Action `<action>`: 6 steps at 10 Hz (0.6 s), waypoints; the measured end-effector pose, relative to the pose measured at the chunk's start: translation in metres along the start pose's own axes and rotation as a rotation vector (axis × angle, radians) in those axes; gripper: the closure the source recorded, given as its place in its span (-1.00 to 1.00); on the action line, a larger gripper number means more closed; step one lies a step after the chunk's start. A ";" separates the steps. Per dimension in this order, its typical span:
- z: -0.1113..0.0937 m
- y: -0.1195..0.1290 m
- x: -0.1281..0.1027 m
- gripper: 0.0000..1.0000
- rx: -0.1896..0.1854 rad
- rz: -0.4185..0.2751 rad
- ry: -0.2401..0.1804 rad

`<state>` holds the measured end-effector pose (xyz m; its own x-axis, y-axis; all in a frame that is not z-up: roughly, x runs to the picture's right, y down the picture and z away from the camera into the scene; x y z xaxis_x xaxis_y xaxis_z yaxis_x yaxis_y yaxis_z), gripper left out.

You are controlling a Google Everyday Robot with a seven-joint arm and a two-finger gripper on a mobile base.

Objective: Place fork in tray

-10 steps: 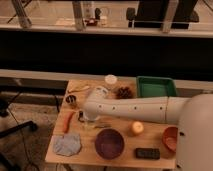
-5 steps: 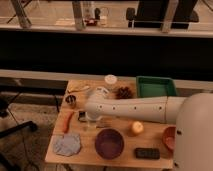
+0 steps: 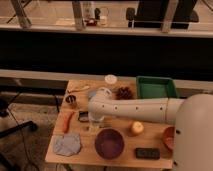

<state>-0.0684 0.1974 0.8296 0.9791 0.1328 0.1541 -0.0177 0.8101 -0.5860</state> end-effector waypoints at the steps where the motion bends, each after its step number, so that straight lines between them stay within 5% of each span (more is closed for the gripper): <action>1: 0.003 0.001 0.002 -0.60 -0.009 0.004 0.000; 6: 0.014 0.003 0.006 -0.60 -0.067 -0.036 0.039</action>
<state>-0.0656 0.2080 0.8398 0.9860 0.0812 0.1459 0.0298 0.7738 -0.6327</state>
